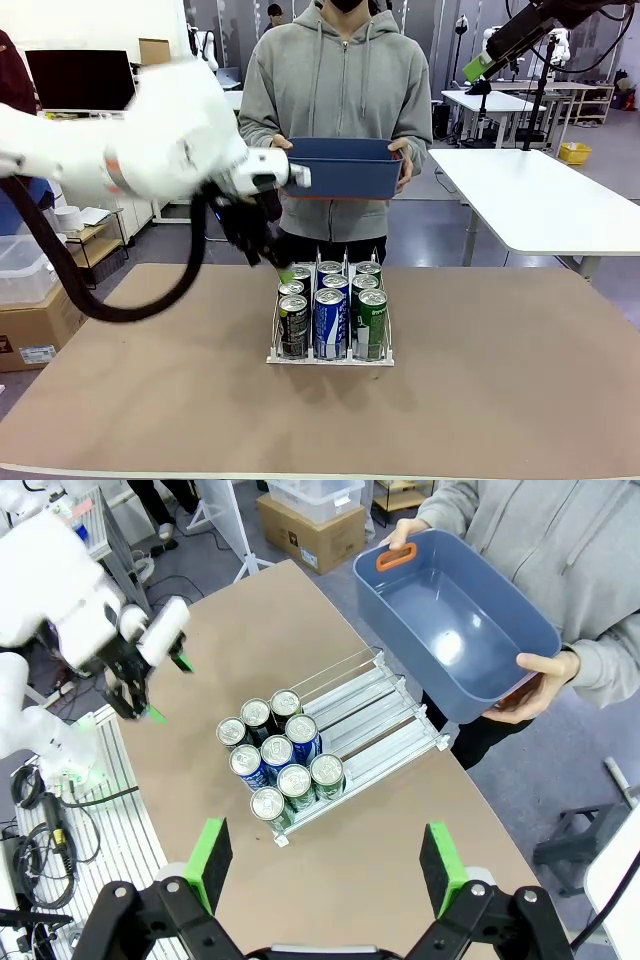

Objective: Fill the beverage cans into the dispenser.
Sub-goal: Place the picked Pepsi coke in the line of the Automatic Can Dispenser with the same cans.

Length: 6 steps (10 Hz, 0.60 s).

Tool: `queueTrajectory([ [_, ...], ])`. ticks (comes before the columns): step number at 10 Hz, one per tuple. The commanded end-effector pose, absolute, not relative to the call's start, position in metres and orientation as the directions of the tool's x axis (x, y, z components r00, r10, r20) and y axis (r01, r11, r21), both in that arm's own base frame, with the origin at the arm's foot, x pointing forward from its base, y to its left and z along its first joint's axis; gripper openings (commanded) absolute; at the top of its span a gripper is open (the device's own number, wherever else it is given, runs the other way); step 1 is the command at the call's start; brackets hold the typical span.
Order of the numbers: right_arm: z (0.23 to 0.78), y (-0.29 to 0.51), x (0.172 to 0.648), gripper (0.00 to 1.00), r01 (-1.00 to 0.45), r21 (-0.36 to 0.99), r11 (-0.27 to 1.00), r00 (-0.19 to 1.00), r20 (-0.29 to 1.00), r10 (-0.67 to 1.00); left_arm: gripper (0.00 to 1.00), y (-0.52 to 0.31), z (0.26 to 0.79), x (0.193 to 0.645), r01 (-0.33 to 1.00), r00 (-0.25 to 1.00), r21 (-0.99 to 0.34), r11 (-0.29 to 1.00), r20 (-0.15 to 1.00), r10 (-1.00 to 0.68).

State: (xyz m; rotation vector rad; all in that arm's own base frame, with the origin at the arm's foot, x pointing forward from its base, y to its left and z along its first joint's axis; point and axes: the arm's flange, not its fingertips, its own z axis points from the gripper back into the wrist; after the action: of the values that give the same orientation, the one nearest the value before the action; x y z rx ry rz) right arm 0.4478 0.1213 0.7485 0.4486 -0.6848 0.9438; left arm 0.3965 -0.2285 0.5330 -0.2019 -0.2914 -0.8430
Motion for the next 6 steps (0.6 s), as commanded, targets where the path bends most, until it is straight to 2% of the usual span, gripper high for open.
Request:
queueTrajectory([
  [1,0.748,0.121,0.448,1.0,-0.853,0.062,0.519,0.405,0.704,0.583,1.0,-0.185,0.598,0.408,0.778,0.607,-0.076,0.624,0.348,-0.715],
  [2,0.748,0.121,0.448,1.0,-0.853,0.062,0.519,0.405,0.704,0.583,1.0,-0.169,0.621,0.412,0.775,0.605,-0.083,0.626,0.384,-0.698],
  [5,0.748,0.121,0.448,1.0,-0.853,0.062,0.519,0.405,0.704,0.583,1.0,-0.111,0.691,0.419,0.86,0.491,-0.12,0.497,0.464,-0.737],
  [6,0.748,0.121,0.448,1.0,-0.853,0.062,0.519,0.405,0.704,0.583,1.0,-0.098,0.712,0.415,0.856,0.47,-0.073,0.512,0.524,-0.711],
])
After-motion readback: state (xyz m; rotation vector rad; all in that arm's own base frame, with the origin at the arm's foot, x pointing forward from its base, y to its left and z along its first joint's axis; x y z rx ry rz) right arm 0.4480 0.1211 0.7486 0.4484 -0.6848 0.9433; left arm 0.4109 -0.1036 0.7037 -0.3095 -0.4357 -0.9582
